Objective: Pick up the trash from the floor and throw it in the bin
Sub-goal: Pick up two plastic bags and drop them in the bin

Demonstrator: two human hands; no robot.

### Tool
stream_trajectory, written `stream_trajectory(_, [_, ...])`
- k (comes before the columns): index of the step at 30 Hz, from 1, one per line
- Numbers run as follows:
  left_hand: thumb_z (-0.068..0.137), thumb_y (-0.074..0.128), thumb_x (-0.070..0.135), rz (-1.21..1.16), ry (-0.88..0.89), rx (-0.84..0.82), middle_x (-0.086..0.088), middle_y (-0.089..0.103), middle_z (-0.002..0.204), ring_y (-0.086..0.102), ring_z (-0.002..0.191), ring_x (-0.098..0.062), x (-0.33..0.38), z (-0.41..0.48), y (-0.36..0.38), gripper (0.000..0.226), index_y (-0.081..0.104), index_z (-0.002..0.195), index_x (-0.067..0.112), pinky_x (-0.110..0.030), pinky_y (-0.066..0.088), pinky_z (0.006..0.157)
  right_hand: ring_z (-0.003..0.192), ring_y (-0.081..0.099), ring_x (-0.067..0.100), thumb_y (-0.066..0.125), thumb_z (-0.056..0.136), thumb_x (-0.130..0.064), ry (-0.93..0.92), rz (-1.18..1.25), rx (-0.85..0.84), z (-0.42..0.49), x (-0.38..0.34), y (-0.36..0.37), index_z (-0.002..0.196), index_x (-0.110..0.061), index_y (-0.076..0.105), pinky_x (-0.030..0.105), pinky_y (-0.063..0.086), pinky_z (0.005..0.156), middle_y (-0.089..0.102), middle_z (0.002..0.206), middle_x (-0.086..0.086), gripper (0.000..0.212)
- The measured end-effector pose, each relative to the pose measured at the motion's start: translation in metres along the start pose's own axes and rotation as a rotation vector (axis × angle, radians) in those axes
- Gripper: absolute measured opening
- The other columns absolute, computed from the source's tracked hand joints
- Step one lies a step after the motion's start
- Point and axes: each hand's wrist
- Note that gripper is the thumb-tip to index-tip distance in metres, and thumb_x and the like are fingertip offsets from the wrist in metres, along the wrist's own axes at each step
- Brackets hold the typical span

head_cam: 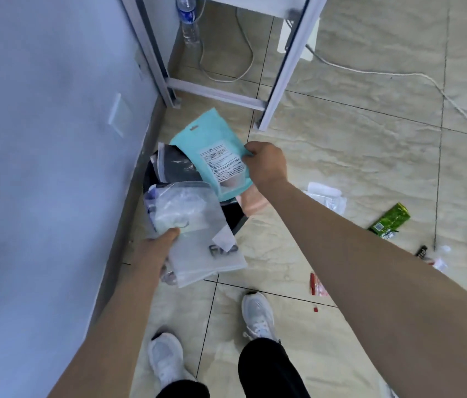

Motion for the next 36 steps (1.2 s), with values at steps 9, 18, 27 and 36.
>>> stream_trajectory(9, [0.073,0.071,0.039,0.089,-0.059,0.013,-0.01,0.058,0.063,0.053,0.054,-0.024,0.007,0.032,0.021,0.035,0.059,0.076,0.006,-0.026,0.048,0.052,0.092,0.062,0.031,0.052,0.085,-0.009,-0.242,-0.158,-0.01,0.033,-0.015,0.019,0.093,-0.018,0.073,0.027,0.04,0.067,0.072,0.093,0.01,0.024])
stream_trajectory(18, [0.084,0.066,0.043,-0.061,-0.133,-0.042,-0.014,0.06,0.1,0.06,0.08,-0.03,0.035,0.064,0.05,0.062,0.054,0.127,0.001,-0.039,0.053,0.075,0.109,0.06,0.027,0.055,0.088,-0.02,-0.278,-0.39,-0.371,0.049,0.0,0.056,0.115,-0.015,0.067,0.031,0.046,0.088,0.069,0.115,0.007,0.03])
stream_trajectory(27, [0.077,0.053,0.072,0.314,0.085,0.066,-0.011,0.051,0.142,0.048,0.129,-0.033,0.042,0.031,0.02,0.089,0.043,0.141,0.011,-0.045,0.036,0.109,0.13,0.045,0.031,0.052,0.088,-0.052,-0.08,-0.23,-0.412,0.045,-0.002,0.044,0.147,-0.01,0.03,0.037,0.039,0.102,0.045,0.145,0.012,0.076])
stream_trajectory(36, [0.081,0.055,0.061,0.832,0.655,0.046,-0.012,0.048,0.142,0.042,0.133,-0.031,0.067,-0.076,0.041,0.076,0.044,0.139,0.012,-0.043,0.039,0.106,0.117,0.053,0.033,0.052,0.088,-0.049,0.15,-0.075,-0.293,-0.026,0.032,-0.031,0.133,-0.006,0.044,0.035,0.043,0.093,0.055,0.13,0.016,0.063])
Point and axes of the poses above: each hand's wrist, its own z-axis towards the middle knuckle, its own y-axis out of the palm, x = y × z
